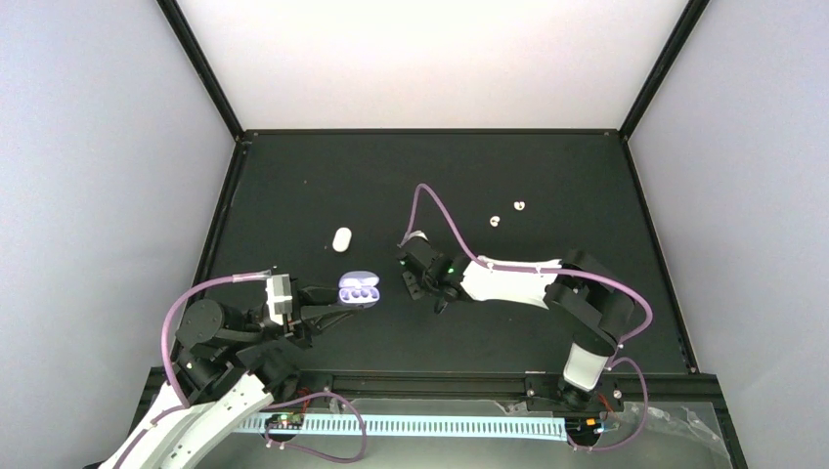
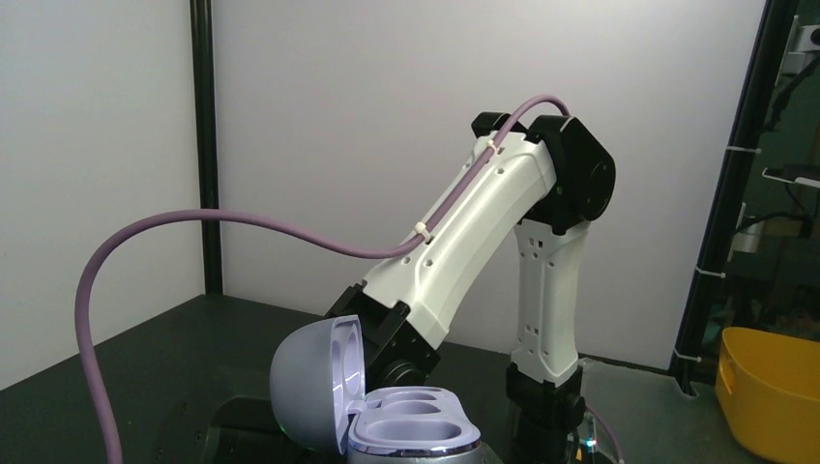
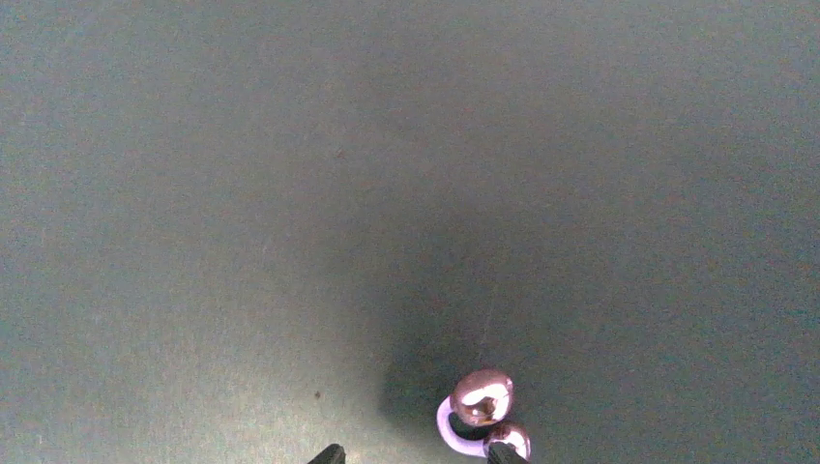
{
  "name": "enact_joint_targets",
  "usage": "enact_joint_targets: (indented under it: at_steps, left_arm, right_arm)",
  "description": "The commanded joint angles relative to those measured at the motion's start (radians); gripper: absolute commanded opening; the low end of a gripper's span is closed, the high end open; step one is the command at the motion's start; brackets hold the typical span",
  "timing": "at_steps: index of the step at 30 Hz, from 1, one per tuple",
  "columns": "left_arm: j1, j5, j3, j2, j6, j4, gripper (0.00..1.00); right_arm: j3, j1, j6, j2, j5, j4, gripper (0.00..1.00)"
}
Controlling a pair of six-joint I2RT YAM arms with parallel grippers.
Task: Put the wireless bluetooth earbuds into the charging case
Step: Move the earbud to the center of the board.
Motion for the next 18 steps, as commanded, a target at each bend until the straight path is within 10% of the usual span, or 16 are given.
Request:
enact_joint_targets:
  at_steps: [1,18]
  left_arm:
    - [-0.001,0.019,-0.006,0.02,0.001,0.034,0.02]
    - [-0.002,0.013,-0.02,0.015,-0.001,0.037,0.02]
  right_arm:
    - [0.004,-0.002,-0.166,-0.01,-0.102,-0.024,0.37]
    - [0.039,-0.023,-0.28,0.082,-0.062,-0.006,0.34]
